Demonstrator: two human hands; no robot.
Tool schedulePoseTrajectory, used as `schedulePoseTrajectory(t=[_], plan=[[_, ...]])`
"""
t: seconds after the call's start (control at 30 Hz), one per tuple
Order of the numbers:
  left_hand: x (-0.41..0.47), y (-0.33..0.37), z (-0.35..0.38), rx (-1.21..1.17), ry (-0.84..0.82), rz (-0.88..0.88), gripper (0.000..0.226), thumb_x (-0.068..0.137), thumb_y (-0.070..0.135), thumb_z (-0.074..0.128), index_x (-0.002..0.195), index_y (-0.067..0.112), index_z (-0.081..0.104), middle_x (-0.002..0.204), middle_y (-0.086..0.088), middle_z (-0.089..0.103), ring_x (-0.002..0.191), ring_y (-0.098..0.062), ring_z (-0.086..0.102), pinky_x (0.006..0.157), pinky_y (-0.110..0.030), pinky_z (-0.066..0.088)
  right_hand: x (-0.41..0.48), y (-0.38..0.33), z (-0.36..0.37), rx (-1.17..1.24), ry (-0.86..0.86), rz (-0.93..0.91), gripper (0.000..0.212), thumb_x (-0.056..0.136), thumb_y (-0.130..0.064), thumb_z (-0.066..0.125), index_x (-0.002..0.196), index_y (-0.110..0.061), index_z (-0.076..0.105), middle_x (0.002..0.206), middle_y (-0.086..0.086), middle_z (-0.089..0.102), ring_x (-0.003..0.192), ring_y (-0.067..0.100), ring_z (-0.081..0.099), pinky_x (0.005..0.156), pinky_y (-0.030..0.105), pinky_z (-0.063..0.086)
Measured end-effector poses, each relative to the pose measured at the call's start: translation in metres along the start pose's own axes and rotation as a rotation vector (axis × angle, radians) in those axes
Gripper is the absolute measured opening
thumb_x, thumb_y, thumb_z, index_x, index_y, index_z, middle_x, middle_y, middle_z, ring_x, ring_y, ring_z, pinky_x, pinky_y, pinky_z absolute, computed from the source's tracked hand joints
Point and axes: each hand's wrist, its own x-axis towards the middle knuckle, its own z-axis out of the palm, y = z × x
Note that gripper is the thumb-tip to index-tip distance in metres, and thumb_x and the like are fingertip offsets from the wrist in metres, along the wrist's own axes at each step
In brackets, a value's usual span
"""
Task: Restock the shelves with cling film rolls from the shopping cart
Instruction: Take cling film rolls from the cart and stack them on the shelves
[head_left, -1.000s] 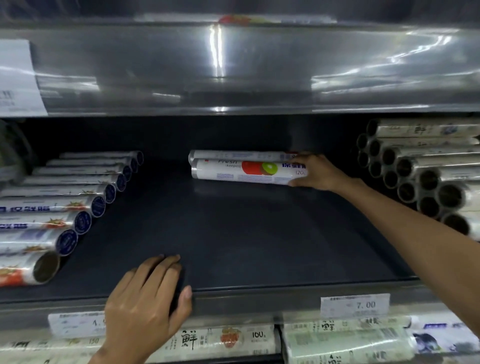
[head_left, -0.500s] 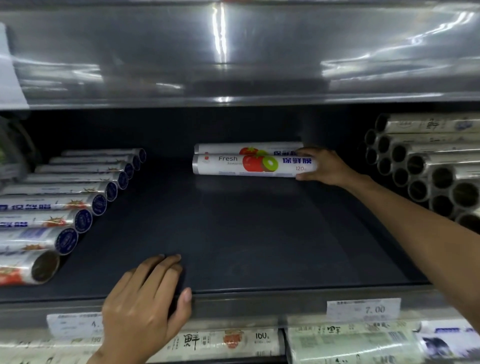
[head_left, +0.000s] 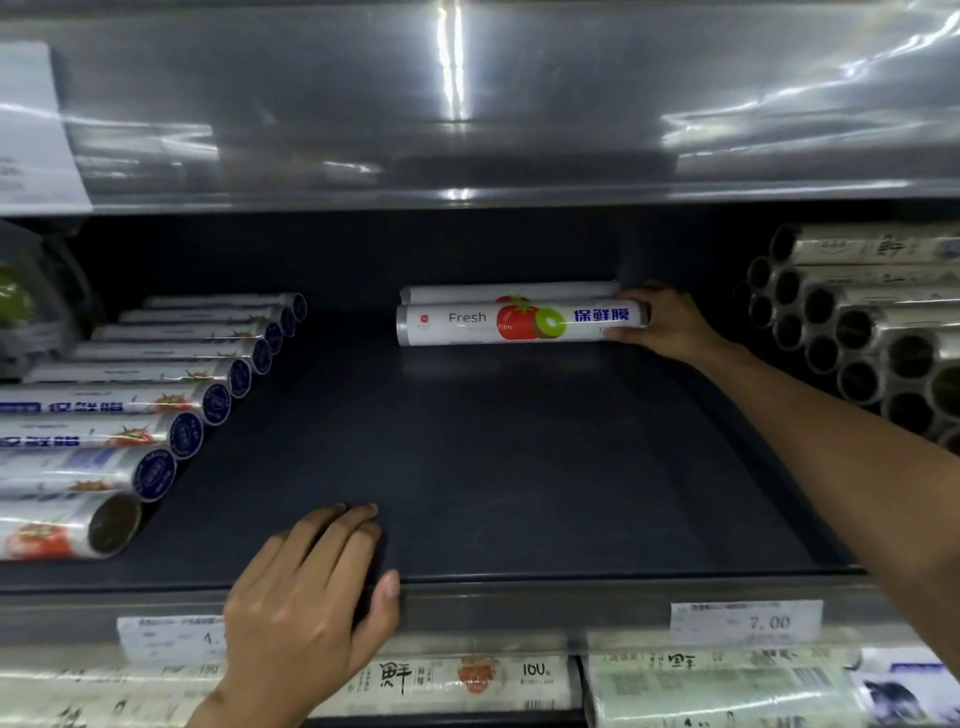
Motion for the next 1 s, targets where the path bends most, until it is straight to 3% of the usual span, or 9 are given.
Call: schedulePoseTrajectory(t=[0.23,0.57,0.7,0.77,0.9,1.0], plan=[[0.0,0.001,0.0,0.004,0.003,-0.012,0.051,0.095,0.029,0.032,0.073,0.005,0.071,0.087,-0.007,0.073,0.078,-0.026,0.07,0.066,-0.029,0.038,0.004,-0.014,0.013,-0.035,0.09,-0.017,0.057,0.065,-0.01,0.084,0.117,-0.001,0.063,0.118,0.022,0.056,0.108,0.035,0.054,0.098,0.037,0.042],[-0.001,0.0,-0.001,0.015,-0.026,-0.016,0.051,0.096,0.03,0.033,0.077,0.004,0.073,0.086,-0.008,0.073,0.076,-0.026,0.07,0.065,-0.028,0.038,0.0,-0.011,0.014,-0.042,0.105,-0.01,0.053,0.063,-0.009,0.085,0.109,0.001,0.063,0.114,0.019,0.058,0.105,0.031,0.054,0.093,0.035,0.043],[0.0,0.0,-0.003,0.005,-0.06,-0.035,0.05,0.095,0.029,0.033,0.078,0.004,0.072,0.087,-0.008,0.072,0.077,-0.025,0.069,0.06,-0.03,0.043,-0.004,-0.012,0.013,-0.026,0.086,0.009,0.063,0.065,-0.006,0.083,0.122,0.0,0.057,0.122,0.019,0.055,0.114,0.033,0.052,0.099,0.032,0.041],[0.003,0.002,-0.005,-0.015,-0.106,-0.046,0.048,0.094,0.028,0.033,0.078,0.004,0.071,0.087,-0.009,0.072,0.076,-0.027,0.068,0.057,-0.031,0.046,-0.011,-0.016,0.005,-0.012,0.098,0.031,0.069,0.068,-0.007,0.082,0.13,0.0,0.051,0.129,0.021,0.052,0.119,0.033,0.049,0.1,0.028,0.037],[0.015,0.002,-0.02,-0.083,-0.305,-0.096,0.054,0.098,0.034,0.026,0.082,0.002,0.067,0.09,-0.011,0.07,0.074,-0.029,0.065,0.056,-0.034,0.049,-0.061,-0.035,-0.04,0.024,0.185,0.107,0.042,0.085,-0.01,0.065,0.124,0.002,0.053,0.124,0.021,0.057,0.117,0.034,0.051,0.095,0.028,0.038],[0.027,0.004,-0.041,-0.142,-0.475,-0.148,0.051,0.098,0.034,0.029,0.088,0.0,0.066,0.092,-0.016,0.068,0.074,-0.031,0.064,0.061,-0.037,0.051,-0.137,-0.058,-0.083,0.007,0.272,0.094,0.032,0.086,-0.008,0.062,0.116,0.003,0.06,0.115,0.023,0.062,0.11,0.035,0.057,0.091,0.023,0.035]])
